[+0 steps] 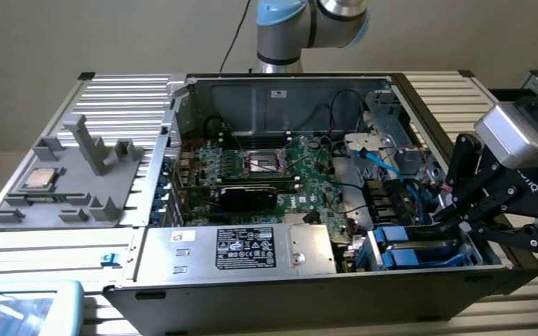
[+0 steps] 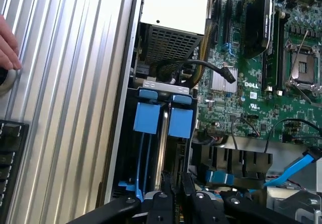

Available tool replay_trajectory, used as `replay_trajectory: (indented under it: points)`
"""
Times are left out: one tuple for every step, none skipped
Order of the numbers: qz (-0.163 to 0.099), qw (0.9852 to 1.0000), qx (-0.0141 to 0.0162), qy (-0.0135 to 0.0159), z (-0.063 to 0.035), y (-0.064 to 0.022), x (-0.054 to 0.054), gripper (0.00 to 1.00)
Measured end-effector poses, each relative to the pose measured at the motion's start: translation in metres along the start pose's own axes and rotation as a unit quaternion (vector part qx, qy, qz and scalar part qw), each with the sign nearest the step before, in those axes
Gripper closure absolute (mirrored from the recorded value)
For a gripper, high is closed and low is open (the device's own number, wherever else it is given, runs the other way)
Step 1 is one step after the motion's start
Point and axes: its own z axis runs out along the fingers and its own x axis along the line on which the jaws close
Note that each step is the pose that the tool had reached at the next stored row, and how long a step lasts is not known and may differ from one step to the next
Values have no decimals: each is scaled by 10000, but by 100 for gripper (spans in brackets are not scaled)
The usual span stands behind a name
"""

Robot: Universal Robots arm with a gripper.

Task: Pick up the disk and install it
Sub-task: 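Insert the first disk wire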

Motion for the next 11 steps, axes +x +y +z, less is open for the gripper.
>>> replay_trajectory:
  points:
    - [3,10000,-2,23,-6,1,-11,83]
    - [10,10000,-5,70,-8,2,-26,83]
    - [20,9999,-7,128,-6,5,-42,83]
    - [29,9998,-9,190,-3,7,-56,83]
    - [39,9997,-11,256,-1,8,-70,83]
    - [48,9995,-10,318,2,9,-87,83]
    - [56,9993,-9,376,5,10,-104,83]
    - [64,9990,-8,433,7,11,-119,83]
    - [71,9988,-6,485,9,13,-136,83]
    - [78,9985,0,534,13,16,-153,83]
    - [83,9983,7,569,16,21,-169,83]
